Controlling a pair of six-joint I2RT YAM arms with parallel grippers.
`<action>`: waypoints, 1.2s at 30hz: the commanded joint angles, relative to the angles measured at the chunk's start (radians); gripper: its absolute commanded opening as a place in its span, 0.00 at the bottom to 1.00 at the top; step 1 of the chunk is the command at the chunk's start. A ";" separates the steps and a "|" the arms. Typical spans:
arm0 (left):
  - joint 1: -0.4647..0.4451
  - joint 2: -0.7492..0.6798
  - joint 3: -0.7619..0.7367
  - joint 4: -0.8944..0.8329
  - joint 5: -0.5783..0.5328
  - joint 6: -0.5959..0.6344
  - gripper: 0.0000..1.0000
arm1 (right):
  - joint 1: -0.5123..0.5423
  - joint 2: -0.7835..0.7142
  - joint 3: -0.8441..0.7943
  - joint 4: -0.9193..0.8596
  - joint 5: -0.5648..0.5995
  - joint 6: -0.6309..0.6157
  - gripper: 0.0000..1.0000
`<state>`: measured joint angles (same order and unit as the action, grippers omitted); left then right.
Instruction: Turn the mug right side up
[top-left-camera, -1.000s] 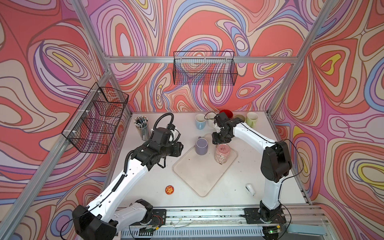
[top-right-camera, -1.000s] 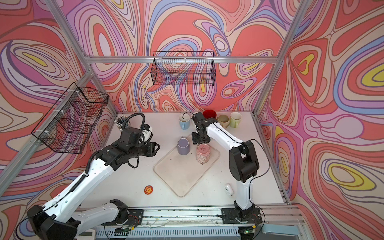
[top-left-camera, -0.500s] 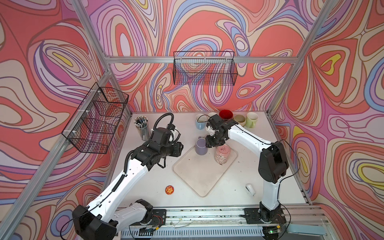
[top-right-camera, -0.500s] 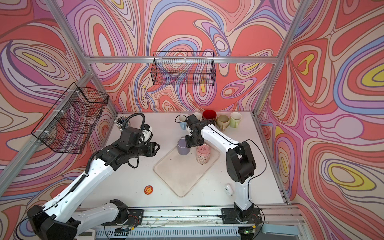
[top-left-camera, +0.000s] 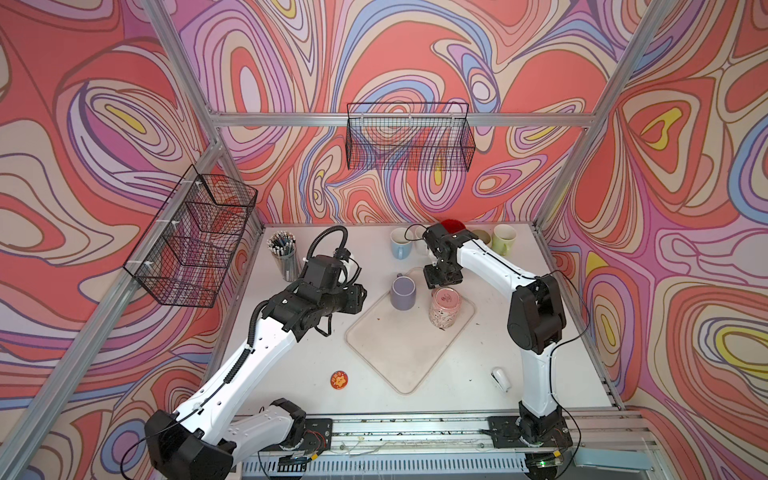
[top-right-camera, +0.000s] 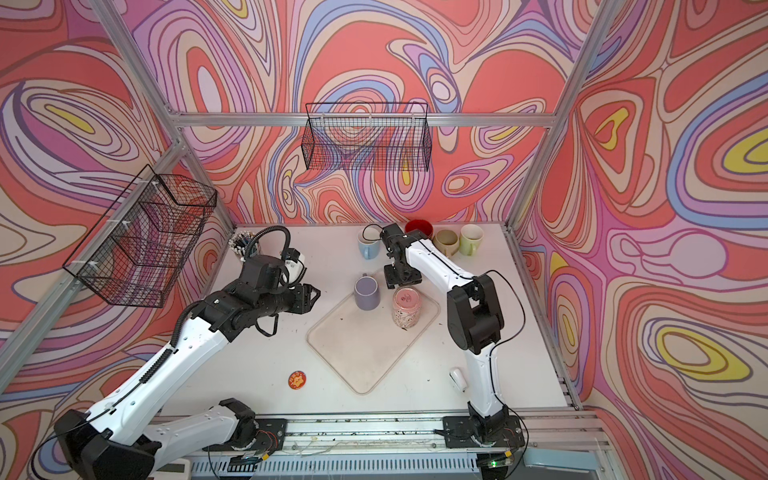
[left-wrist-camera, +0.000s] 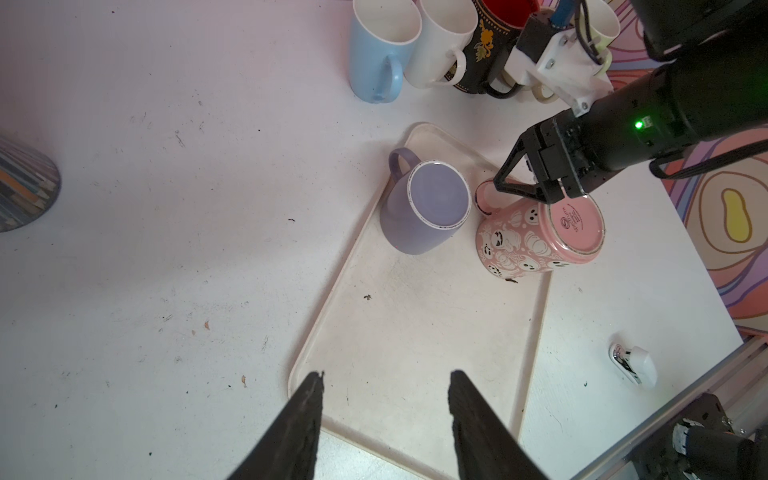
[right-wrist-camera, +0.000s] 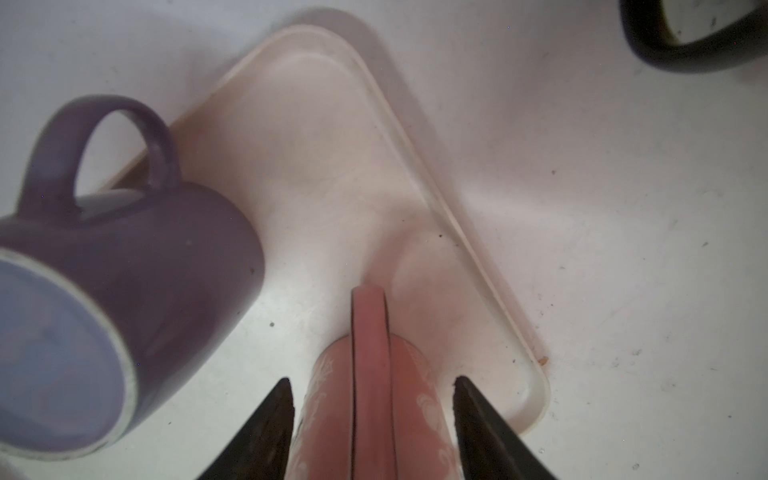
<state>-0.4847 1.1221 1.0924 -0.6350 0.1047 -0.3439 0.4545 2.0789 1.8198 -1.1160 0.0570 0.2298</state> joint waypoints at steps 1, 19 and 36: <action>0.000 0.009 -0.003 -0.014 0.001 0.003 0.52 | -0.017 0.013 -0.006 -0.018 0.045 0.000 0.63; -0.001 0.024 -0.001 -0.012 0.022 0.000 0.52 | -0.080 -0.018 -0.106 -0.031 0.156 0.009 0.60; -0.001 0.030 -0.002 -0.006 0.048 -0.009 0.52 | -0.093 -0.148 -0.302 0.006 0.138 0.043 0.55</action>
<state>-0.4847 1.1423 1.0924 -0.6346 0.1398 -0.3450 0.3656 1.9724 1.5467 -1.1149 0.2016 0.2550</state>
